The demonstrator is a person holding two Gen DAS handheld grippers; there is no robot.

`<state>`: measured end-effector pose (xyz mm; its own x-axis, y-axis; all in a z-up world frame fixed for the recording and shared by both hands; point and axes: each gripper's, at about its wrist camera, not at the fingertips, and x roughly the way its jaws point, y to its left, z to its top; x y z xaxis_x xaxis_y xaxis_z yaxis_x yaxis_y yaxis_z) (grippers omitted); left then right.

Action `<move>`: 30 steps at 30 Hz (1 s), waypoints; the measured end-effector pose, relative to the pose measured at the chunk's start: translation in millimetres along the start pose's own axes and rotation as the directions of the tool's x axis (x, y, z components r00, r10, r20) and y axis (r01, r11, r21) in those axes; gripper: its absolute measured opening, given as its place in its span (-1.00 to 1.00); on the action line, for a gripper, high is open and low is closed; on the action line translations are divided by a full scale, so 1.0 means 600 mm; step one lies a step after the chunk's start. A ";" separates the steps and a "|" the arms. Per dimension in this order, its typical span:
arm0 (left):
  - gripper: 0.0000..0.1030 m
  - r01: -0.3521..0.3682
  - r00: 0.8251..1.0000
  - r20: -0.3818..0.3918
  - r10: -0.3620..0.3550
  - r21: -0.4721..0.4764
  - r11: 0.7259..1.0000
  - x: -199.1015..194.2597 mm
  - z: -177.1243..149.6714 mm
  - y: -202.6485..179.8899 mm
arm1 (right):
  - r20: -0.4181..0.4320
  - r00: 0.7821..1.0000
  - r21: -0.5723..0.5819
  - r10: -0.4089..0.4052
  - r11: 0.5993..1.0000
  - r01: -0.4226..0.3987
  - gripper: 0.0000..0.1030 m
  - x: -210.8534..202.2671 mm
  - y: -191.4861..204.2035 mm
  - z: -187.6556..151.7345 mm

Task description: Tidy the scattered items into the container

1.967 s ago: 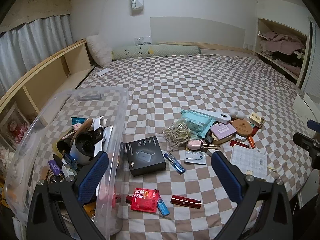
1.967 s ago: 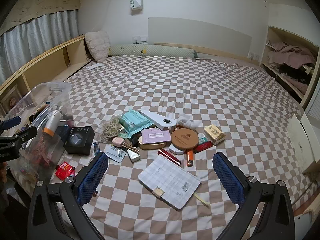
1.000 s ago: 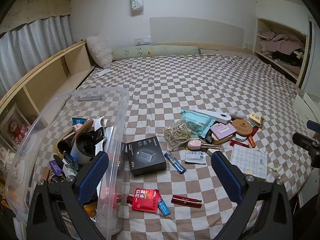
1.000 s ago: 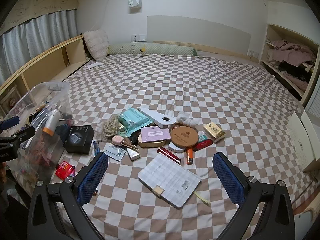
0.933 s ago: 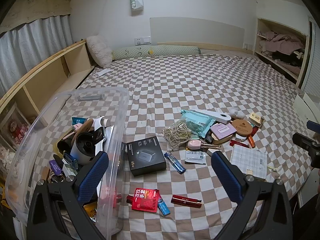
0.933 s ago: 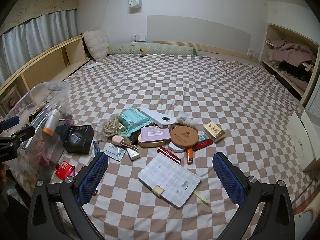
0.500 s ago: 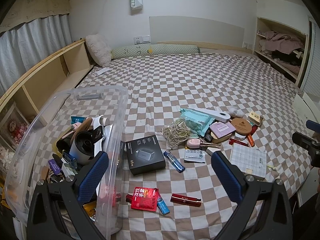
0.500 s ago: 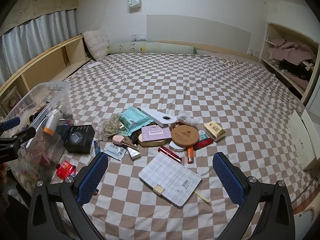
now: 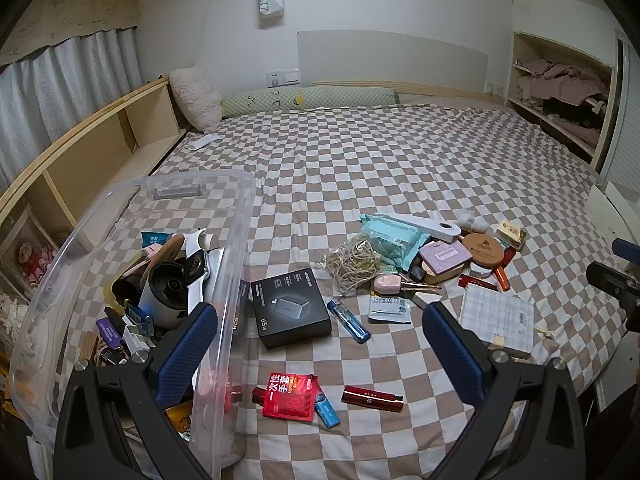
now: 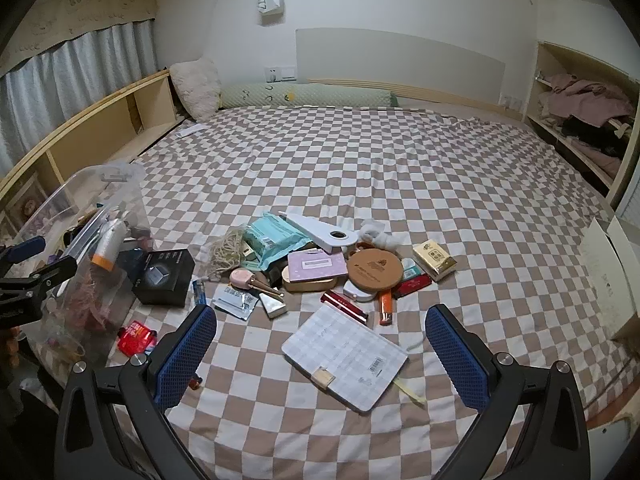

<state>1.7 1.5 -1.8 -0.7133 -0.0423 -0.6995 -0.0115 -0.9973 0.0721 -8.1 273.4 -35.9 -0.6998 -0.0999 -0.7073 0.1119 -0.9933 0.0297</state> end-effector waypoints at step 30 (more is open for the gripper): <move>1.00 -0.012 1.000 0.021 0.013 -0.039 0.999 -0.011 0.002 0.020 | -0.081 0.993 -0.278 0.086 0.955 -0.105 1.00 0.071 0.105 -0.042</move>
<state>5.7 -10.4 4.5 -0.7283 -0.0541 -0.6831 0.0245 -0.9983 0.0529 -13.0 207.9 -82.1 -0.6280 -0.1797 -0.7571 0.3769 -0.9215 -0.0939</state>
